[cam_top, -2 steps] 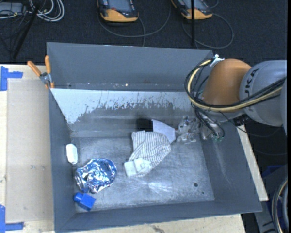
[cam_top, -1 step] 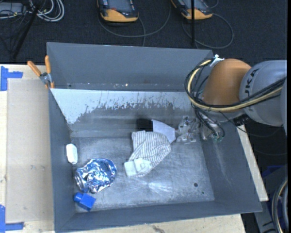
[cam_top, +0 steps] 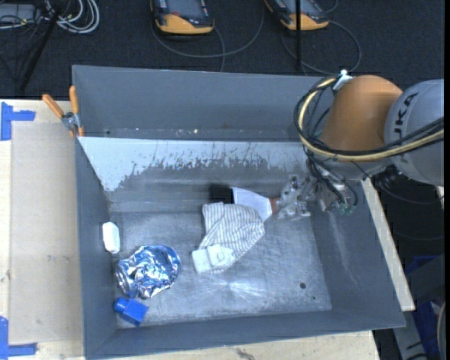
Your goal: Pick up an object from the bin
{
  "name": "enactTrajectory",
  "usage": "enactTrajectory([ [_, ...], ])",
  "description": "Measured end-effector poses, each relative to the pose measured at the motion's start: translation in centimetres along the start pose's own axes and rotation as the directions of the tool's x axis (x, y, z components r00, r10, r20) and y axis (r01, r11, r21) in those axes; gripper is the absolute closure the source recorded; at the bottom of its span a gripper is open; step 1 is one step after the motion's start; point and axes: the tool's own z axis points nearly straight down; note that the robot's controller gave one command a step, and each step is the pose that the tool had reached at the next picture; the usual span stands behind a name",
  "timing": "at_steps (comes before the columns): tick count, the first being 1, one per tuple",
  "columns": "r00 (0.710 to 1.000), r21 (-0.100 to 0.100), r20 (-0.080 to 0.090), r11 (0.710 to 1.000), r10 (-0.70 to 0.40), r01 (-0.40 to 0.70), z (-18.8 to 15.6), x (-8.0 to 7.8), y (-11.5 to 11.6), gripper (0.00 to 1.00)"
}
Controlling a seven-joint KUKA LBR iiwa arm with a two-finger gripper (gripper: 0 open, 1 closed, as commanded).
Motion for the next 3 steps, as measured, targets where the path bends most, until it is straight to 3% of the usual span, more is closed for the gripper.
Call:
enactTrajectory([
  [1, 1.000, 0.000, 0.002, 1.000, -0.027, 0.027, -6.8, 0.6, 1.4, 1.00],
  [2, 0.985, 0.003, 0.006, 0.985, -0.174, 0.174, -11.0, 0.2, 6.2, 1.00],
  [3, 0.977, -0.001, 0.001, 0.977, -0.213, 0.213, 0.4, 2.7, 4.7, 0.00],
])
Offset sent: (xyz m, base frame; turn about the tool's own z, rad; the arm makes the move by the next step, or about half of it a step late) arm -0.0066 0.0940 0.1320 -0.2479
